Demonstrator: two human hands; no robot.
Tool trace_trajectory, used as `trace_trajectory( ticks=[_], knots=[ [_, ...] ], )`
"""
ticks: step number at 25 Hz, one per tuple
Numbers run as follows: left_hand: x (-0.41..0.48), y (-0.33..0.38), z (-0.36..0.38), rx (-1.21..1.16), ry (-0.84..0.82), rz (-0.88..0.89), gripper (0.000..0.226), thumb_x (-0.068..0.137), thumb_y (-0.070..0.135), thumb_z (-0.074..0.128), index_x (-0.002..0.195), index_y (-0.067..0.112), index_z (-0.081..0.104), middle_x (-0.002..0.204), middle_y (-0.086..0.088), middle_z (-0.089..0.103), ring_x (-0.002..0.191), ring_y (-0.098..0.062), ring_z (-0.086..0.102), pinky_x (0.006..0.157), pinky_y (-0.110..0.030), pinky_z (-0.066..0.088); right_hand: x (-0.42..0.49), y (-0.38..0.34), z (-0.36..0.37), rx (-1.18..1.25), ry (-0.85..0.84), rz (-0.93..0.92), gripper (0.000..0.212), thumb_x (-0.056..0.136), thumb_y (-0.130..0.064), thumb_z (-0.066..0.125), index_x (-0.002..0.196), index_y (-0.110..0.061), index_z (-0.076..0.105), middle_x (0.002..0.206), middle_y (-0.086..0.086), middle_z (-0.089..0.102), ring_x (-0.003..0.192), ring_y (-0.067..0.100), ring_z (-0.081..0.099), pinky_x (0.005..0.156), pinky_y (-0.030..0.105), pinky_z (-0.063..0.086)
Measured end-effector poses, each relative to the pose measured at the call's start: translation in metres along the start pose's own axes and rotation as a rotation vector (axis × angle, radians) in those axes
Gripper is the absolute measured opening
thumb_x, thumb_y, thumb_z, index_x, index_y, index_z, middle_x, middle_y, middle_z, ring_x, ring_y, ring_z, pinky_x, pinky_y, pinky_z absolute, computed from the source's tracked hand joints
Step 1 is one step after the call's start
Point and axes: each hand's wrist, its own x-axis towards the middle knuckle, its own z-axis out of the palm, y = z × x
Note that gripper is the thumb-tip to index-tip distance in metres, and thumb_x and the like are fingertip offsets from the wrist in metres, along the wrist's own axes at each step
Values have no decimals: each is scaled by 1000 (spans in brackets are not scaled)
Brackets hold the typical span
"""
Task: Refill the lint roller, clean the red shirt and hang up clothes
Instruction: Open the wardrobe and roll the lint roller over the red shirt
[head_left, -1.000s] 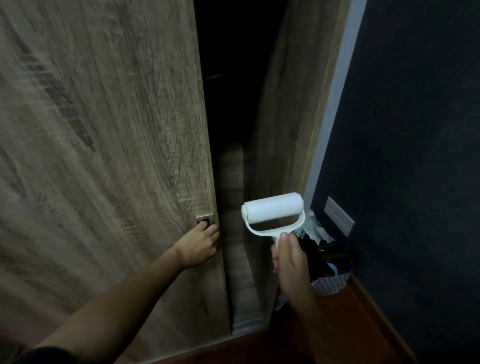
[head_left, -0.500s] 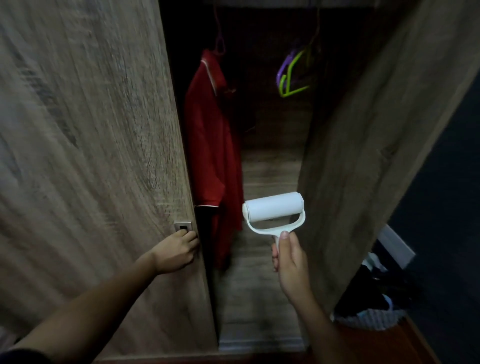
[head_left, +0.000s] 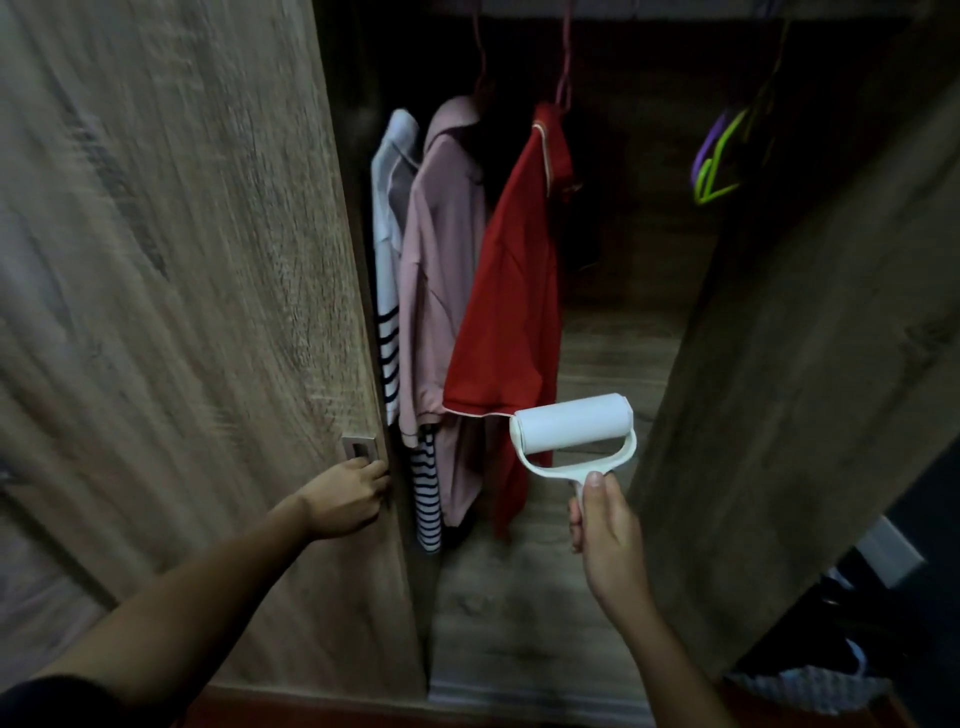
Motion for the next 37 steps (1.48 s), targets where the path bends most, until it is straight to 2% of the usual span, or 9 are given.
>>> trace_trajectory(
  ticks=[4, 10, 14, 20, 25, 28, 31, 34, 37],
  knots=[
    [-7, -4, 3, -32, 9, -8, 30, 68, 25, 44, 49, 14, 64, 62, 0, 61, 64, -20, 58, 47, -25, 46, 4, -8, 9, -16, -4, -17, 40, 84, -59, 31, 63, -27, 43, 54, -5, 45, 49, 8, 40, 51, 34, 35],
    [-7, 4, -5, -102, 140, -73, 31, 70, 26, 44, 53, 13, 66, 62, -1, 63, 63, -22, 62, 49, -23, 50, -5, -18, 17, -4, -11, -12, 45, 82, -61, 30, 67, -21, 44, 55, -3, 44, 48, 9, 41, 50, 34, 35],
    [7, 7, -41, -189, 455, -174, 28, 80, 27, 50, 60, 11, 63, 63, -6, 60, 64, -25, 58, 57, -31, 50, -3, -25, 21, 21, 16, 10, 44, 81, -61, 31, 68, -22, 46, 55, -4, 46, 46, 6, 40, 50, 31, 34],
    [61, -13, -131, -583, 921, -678, 29, 81, 23, 48, 65, 2, 59, 64, -14, 54, 67, -31, 54, 68, -33, 37, 18, -51, 19, 9, 86, -27, 41, 87, -54, 31, 66, -21, 43, 52, -4, 44, 45, 8, 41, 51, 32, 36],
    [109, -38, -163, -1024, 805, -939, 52, 84, 32, 59, 121, -3, 49, 116, -24, 54, 111, -40, 48, 96, -43, 37, 34, -70, 3, -34, 110, -88, 33, 79, -59, 44, 77, -26, 49, 54, -14, 54, 50, 1, 46, 56, 31, 39],
    [118, -45, -173, -1287, 808, -1029, 36, 87, 20, 63, 117, 2, 54, 103, -20, 64, 99, -35, 59, 82, -31, 41, 37, -70, -8, -39, 102, -103, 29, 79, -52, 53, 88, -24, 54, 60, -16, 58, 53, 2, 50, 58, 31, 42],
    [109, -39, -190, -1300, 952, -946, 12, 91, 15, 58, 94, 6, 65, 80, -10, 65, 75, -23, 58, 66, -25, 36, 47, -67, -19, -31, 112, -106, 17, 86, -36, 58, 88, -20, 52, 64, -9, 60, 56, 2, 54, 58, 23, 43],
    [89, -41, -204, -1121, 1078, -980, 14, 92, 12, 55, 93, 1, 63, 78, -7, 60, 74, -17, 52, 63, -22, 30, 58, -70, -19, 11, 97, -62, 23, 85, -39, 58, 82, -22, 42, 60, -4, 51, 49, 6, 49, 48, 22, 39],
    [65, -51, -211, -899, 1153, -1060, 24, 89, 29, 51, 94, 10, 65, 78, -6, 66, 69, -21, 59, 64, -28, 39, 69, -73, -15, 61, -18, -18, 15, 93, -24, 50, 85, -20, 38, 56, 4, 46, 41, 5, 45, 41, 17, 38]
  ],
)
